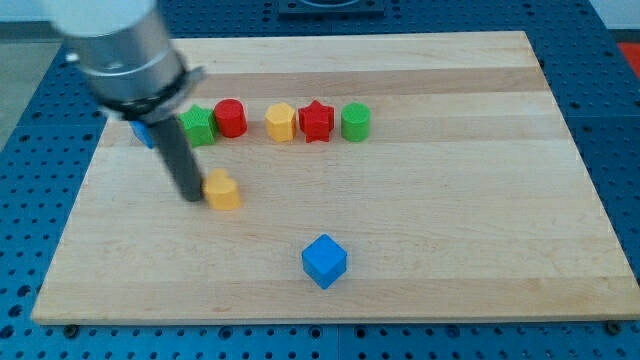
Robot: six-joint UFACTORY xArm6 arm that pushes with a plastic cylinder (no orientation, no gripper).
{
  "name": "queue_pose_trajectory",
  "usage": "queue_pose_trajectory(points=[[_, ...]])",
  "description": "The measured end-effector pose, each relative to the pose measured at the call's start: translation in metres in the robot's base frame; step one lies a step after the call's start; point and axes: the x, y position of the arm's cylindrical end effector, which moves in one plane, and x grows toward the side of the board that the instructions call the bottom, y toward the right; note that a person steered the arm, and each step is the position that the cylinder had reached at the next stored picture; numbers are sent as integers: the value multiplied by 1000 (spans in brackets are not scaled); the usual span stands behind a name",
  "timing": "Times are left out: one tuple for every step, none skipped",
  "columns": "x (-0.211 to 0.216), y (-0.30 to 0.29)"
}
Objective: Slide the heart above the cube
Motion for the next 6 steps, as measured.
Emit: queue_pose_trajectory(points=[[1,55],[6,28],[6,13],[-16,75],[-39,152],[-34,156]])
